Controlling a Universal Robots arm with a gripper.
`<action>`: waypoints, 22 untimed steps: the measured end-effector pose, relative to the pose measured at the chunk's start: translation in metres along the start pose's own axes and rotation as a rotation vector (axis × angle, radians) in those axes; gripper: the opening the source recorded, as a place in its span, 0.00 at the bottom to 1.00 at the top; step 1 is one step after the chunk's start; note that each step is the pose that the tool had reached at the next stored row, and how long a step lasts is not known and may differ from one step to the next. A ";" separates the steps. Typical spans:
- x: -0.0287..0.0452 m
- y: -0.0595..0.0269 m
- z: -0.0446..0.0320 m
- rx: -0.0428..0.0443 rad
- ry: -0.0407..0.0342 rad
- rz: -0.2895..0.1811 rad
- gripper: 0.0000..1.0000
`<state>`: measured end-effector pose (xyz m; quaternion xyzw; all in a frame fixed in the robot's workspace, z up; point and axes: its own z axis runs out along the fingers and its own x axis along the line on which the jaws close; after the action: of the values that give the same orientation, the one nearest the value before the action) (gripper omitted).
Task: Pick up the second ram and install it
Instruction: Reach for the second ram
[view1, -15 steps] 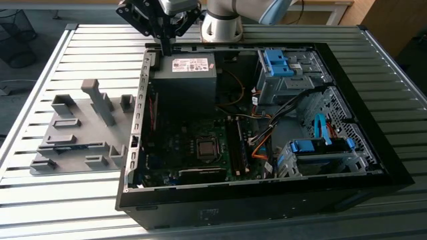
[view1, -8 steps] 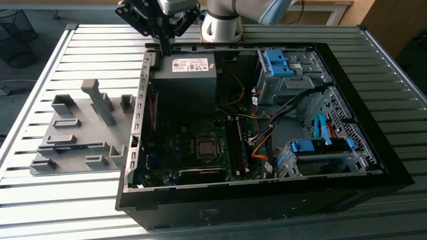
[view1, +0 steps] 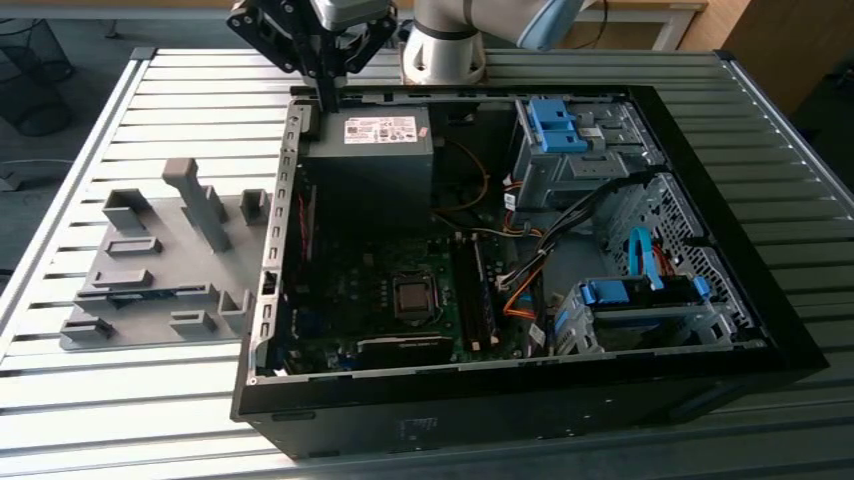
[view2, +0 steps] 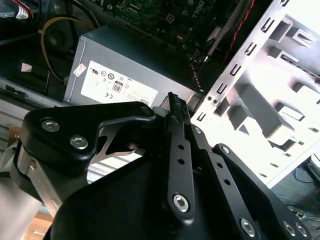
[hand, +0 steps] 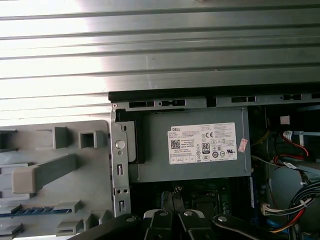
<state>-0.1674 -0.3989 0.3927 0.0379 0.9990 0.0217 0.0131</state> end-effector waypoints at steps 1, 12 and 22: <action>0.0004 0.0000 0.0000 0.0000 0.0000 0.000 0.10; 0.0029 -0.0002 0.0000 0.0000 0.0000 0.000 0.10; 0.0063 -0.0005 0.0000 0.0000 0.0000 0.000 0.10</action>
<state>-0.1738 -0.3989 0.3925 0.0378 0.9990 0.0217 0.0131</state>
